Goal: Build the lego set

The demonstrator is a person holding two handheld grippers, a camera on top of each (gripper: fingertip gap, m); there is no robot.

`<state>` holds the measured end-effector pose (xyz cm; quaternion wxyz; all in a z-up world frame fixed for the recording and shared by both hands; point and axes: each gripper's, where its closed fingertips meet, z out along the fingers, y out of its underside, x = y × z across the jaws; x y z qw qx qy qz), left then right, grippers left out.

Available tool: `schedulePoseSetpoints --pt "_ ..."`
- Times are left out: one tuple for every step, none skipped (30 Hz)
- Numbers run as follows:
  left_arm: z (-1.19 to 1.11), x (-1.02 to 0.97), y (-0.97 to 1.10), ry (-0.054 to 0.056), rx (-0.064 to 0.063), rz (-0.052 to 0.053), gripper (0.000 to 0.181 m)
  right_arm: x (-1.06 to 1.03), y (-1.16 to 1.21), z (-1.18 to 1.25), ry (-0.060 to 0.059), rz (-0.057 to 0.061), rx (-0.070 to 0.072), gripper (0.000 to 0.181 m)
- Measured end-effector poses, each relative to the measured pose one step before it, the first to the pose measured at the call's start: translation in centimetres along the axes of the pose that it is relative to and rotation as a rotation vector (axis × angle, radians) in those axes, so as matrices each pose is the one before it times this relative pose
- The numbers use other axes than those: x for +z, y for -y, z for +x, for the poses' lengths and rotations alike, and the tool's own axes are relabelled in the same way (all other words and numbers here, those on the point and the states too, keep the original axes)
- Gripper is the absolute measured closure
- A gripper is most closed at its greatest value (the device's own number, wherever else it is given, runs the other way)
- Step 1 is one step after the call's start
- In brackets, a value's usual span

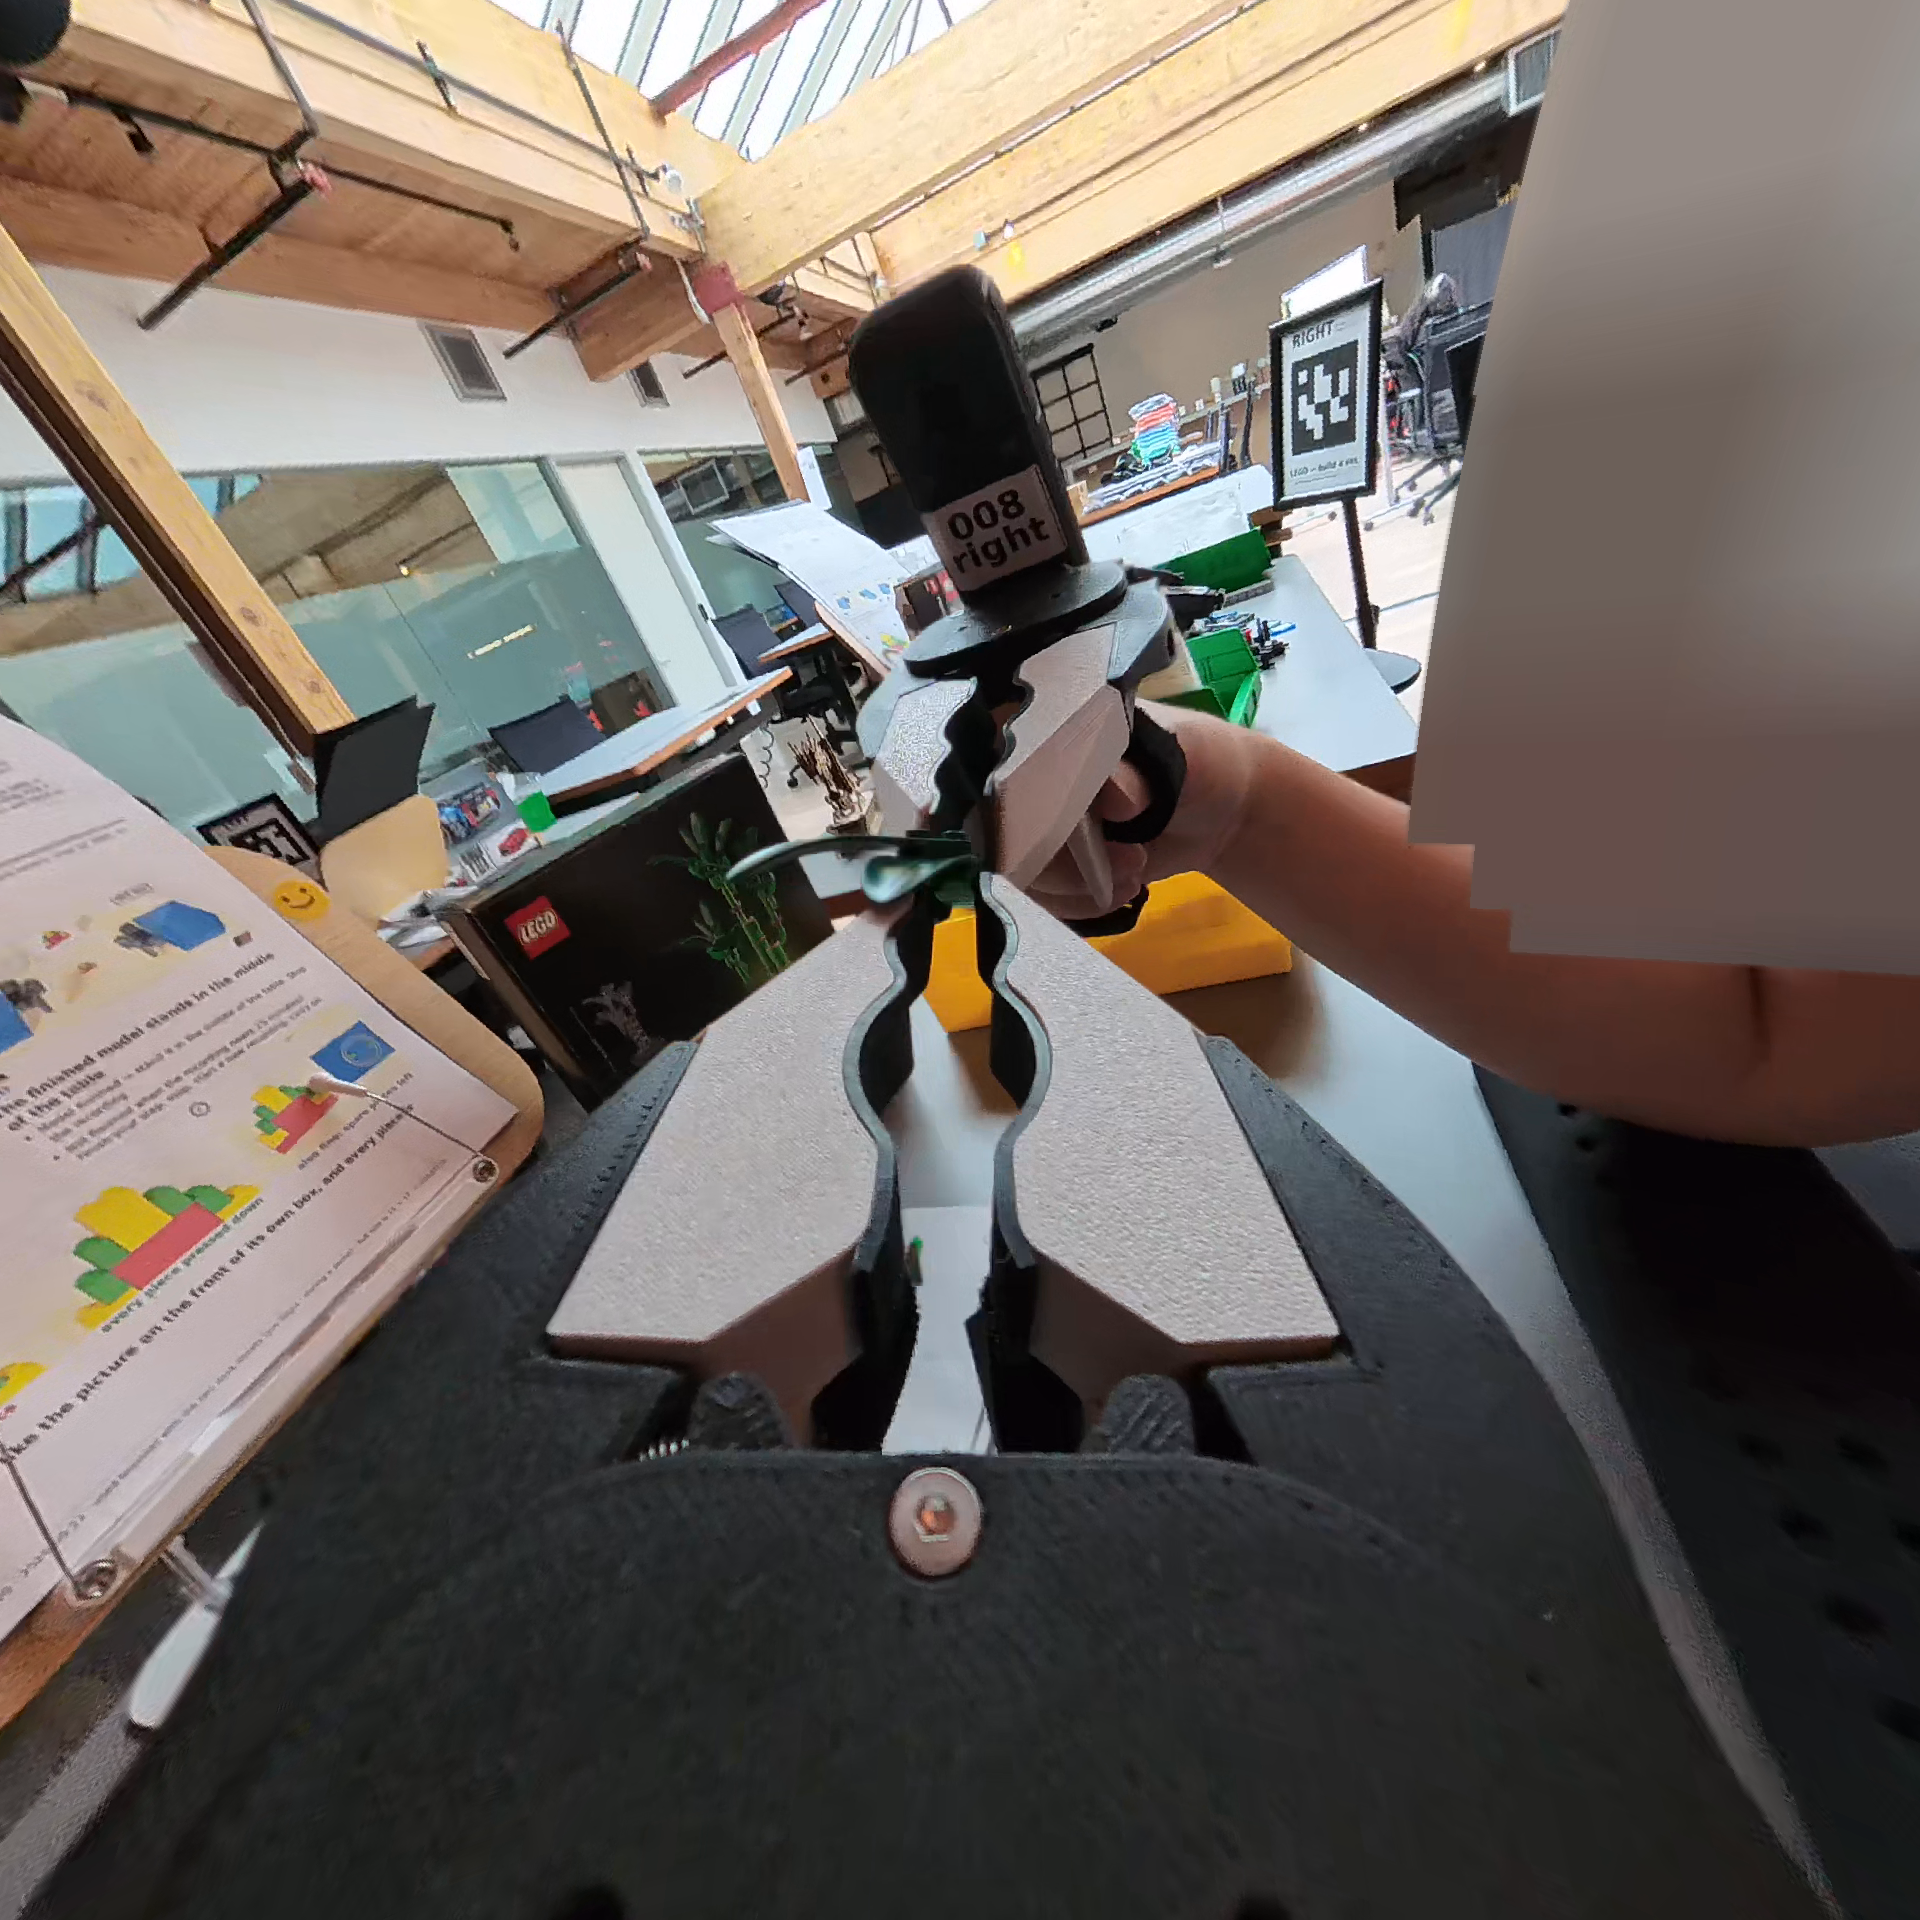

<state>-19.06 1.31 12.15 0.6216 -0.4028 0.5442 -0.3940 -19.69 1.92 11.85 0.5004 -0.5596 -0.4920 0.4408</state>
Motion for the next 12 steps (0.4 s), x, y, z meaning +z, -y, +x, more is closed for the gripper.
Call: schedulePoseSetpoints --pt "0.078 -0.112 0.180 0.0022 0.0258 0.0192 0.176 -0.057 0.196 -0.144 0.0034 0.0085 -0.0043 0.173" --pt "0.172 -0.146 0.346 -0.0018 0.0261 0.0283 0.176 -0.050 0.296 -0.355 0.0180 0.0158 -0.0057 0.172" --pt "0.068 -0.166 0.410 0.0059 0.0236 0.0294 0.176 -0.091 0.458 -0.219 0.0098 0.0278 -0.0044 0.170" --pt "-0.066 -0.136 0.317 0.0119 0.0168 0.0204 0.176 -0.131 0.592 0.052 -0.0044 0.0364 0.0010 0.165" --pt "0.037 -0.071 0.156 0.0001 0.0079 0.0061 0.176 -0.143 0.482 0.046 0.0004 0.0320 0.0111 0.161" --pt "0.145 -0.026 0.049 -0.0092 -0.0003 -0.0021 0.176 -0.107 0.299 -0.097 0.0163 0.0228 0.0271 0.160" --pt "0.112 -0.005 0.064 -0.0063 -0.0024 -0.0006 0.176 -0.048 0.085 -0.202 0.0291 0.0122 0.0432 0.160" --pt "0.006 -0.019 0.121 0.0016 0.0006 0.0058 0.176 -0.003 -0.068 -0.079 0.0271 0.0057 0.0568 0.158" --pt "0.007 -0.014 0.158 0.0035 0.0036 0.0088 0.176 0.029 -0.098 0.068 0.0230 0.0059 0.0649 0.156" --pt "0.049 -0.001 0.114 0.0001 0.0036 0.0063 0.177 0.068 -0.097 0.128 0.0239 0.0084 0.0675 0.153" --pt "0.049 0.003 0.032 -0.0017 0.0028 0.0006 0.177 0.069 0.047 0.090 0.0293 0.0157 0.0669 0.150" --pt "0.046 0.010 -0.013 -0.0012 0.0039 -0.0026 0.177 0.047 0.228 0.007 0.0361 0.0268 0.0610 0.151"
